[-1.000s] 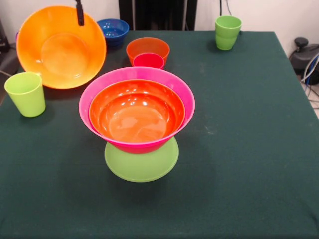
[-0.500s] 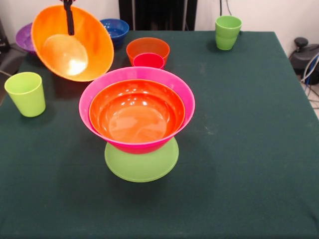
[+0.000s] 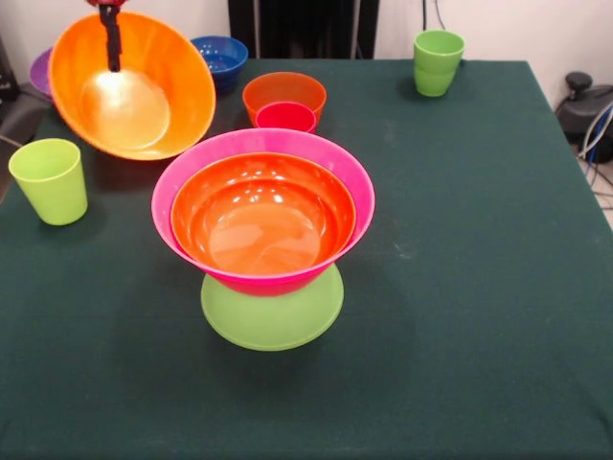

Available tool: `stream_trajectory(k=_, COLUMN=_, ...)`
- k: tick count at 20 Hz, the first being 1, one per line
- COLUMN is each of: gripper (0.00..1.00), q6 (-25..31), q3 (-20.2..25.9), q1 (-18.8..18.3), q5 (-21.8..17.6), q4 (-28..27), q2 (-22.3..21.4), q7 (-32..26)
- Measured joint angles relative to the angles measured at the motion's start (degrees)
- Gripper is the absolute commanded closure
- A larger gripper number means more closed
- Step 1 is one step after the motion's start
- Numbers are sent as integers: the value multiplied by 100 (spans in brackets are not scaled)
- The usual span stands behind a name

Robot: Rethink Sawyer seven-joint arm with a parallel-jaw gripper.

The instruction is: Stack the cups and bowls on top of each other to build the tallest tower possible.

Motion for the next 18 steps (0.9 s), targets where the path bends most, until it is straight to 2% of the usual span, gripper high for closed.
stream_trajectory(k=9, gripper=0, q6=270, q3=334, q1=-604, q5=23, q4=-125, q2=-29, q7=0)
stream_trajectory(k=10, gripper=100, q6=300, q3=373, q1=-635, q5=21, q4=-198, q2=-29, q7=0)
stream_trajectory(k=18, gripper=100, q6=301, q3=614, q1=-743, q5=21, q4=-285, q2=-22, q7=0)
